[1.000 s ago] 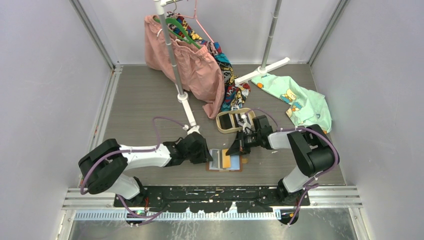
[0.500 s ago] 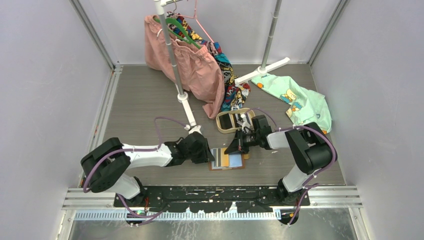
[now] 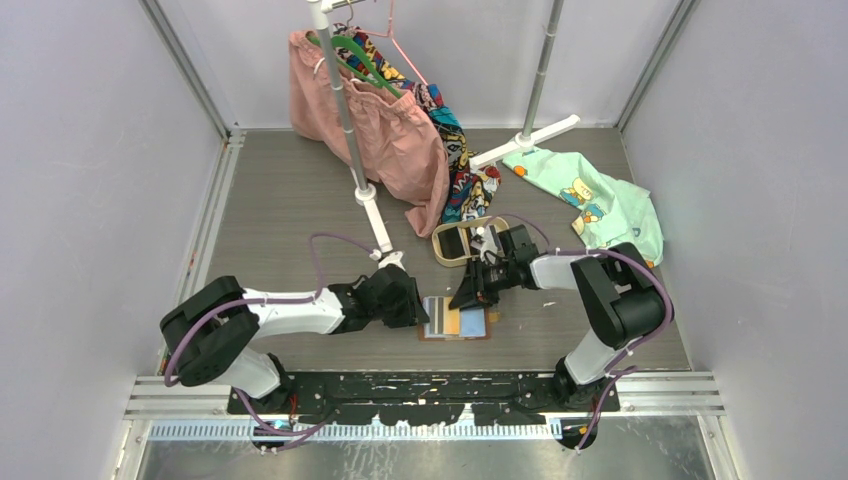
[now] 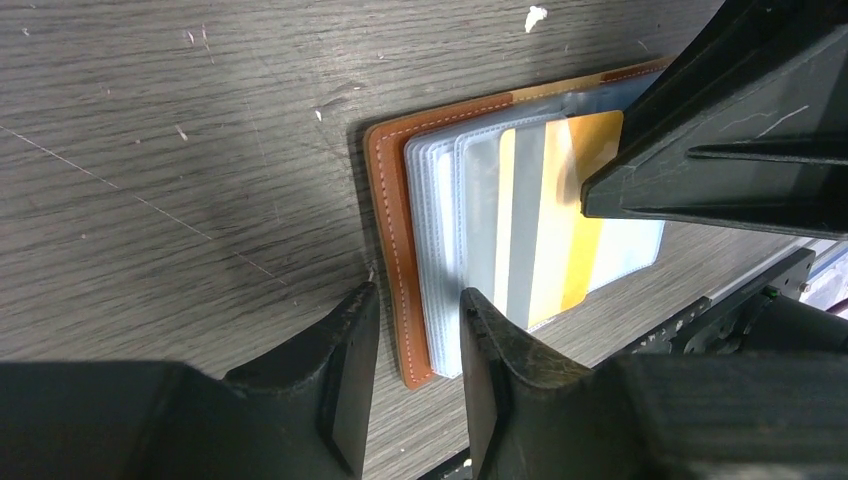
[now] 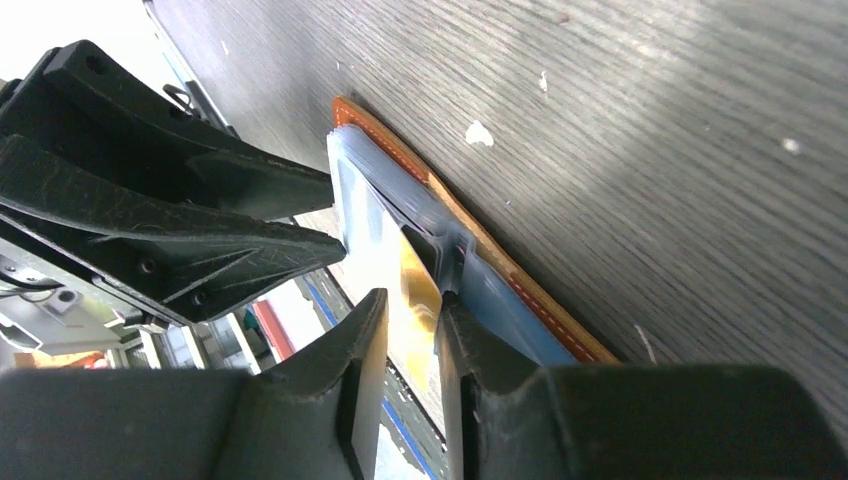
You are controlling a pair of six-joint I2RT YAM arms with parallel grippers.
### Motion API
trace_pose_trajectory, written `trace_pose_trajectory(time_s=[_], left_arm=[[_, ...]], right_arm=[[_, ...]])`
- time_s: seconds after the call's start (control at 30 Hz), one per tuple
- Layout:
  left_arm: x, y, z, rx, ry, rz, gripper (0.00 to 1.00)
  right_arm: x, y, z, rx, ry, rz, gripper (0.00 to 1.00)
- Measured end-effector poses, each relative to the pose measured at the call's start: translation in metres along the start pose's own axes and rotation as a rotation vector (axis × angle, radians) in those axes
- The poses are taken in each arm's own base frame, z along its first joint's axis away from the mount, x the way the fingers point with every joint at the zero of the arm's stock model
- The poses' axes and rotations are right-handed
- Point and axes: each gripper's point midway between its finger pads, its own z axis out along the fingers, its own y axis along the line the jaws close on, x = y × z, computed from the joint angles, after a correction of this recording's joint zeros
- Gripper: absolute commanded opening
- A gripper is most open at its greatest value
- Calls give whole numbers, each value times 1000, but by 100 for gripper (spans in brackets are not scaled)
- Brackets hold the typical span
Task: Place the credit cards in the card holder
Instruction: Insert the credit card into the card holder.
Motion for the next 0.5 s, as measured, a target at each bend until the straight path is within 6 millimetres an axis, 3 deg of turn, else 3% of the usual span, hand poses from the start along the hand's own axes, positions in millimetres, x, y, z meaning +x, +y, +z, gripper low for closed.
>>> trace_pose_trajectory(time_s=[0.5], left_arm=[[-3,2,-12,-4,-15,28,36]], right_arm=[[-12,1,-15,138,25,-87,52]])
